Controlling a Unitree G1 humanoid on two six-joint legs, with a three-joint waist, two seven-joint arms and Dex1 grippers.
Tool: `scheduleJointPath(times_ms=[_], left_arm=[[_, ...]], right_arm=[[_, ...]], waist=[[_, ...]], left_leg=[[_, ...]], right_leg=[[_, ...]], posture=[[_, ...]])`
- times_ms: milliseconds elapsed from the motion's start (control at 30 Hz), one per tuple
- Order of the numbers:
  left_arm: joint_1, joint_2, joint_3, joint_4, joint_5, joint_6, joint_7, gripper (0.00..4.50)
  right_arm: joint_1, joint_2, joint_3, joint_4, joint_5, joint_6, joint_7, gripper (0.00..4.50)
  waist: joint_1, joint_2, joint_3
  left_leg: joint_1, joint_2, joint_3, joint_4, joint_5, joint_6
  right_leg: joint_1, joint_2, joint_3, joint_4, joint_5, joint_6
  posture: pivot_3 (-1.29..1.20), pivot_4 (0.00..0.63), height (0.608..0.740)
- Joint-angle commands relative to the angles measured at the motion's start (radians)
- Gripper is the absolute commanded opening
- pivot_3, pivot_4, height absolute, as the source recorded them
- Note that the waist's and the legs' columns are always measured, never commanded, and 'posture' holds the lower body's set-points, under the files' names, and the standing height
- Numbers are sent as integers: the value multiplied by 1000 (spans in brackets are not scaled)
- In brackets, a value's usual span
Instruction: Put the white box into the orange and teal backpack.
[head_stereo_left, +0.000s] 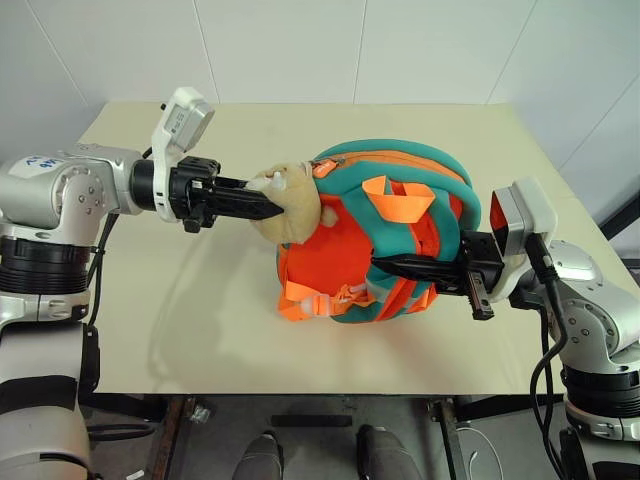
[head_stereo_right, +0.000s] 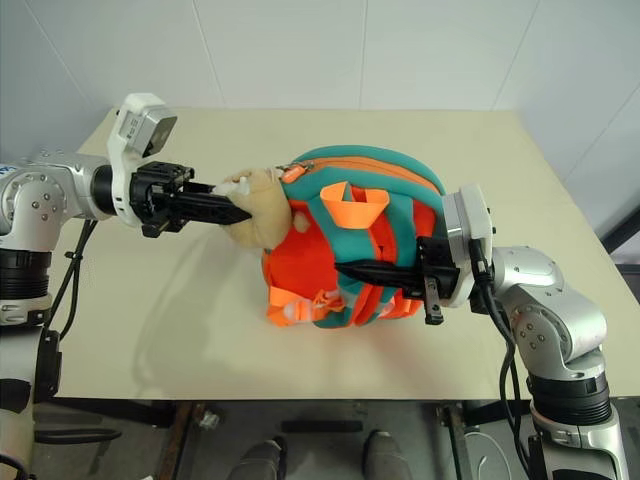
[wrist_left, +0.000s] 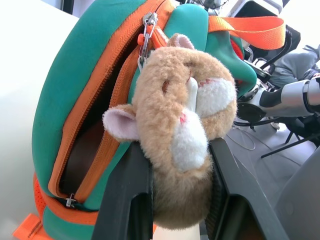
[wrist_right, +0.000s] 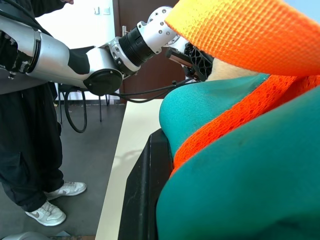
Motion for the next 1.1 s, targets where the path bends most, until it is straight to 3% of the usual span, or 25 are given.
scheduleJointPath(times_ms=[33, 367, 1100], left_arm=[[-18, 50, 102, 68, 2, -3, 31, 824], [-32, 54, 144, 268, -9, 9, 29, 722], [13, 72, -106, 326, 246, -90, -81, 707]], right_arm=[[14, -26, -39, -47, 26, -32, 27, 0], [17, -27, -34, -44, 23, -40, 29, 0], [9, -37, -28, -35, 21, -39, 27, 0]], waist=[[-3, 0, 0], [3, 0, 0], [2, 0, 0]], left_leg=[[0, 0, 0, 0, 0, 0], [0, 0, 0, 0, 0, 0], [0, 0, 0, 0, 0, 0]], right_leg=[[0, 0, 0, 0, 0, 0], [0, 0, 0, 0, 0, 0], [0, 0, 0, 0, 0, 0]], posture=[[0, 150, 740], [0, 150, 740], [0, 150, 740]])
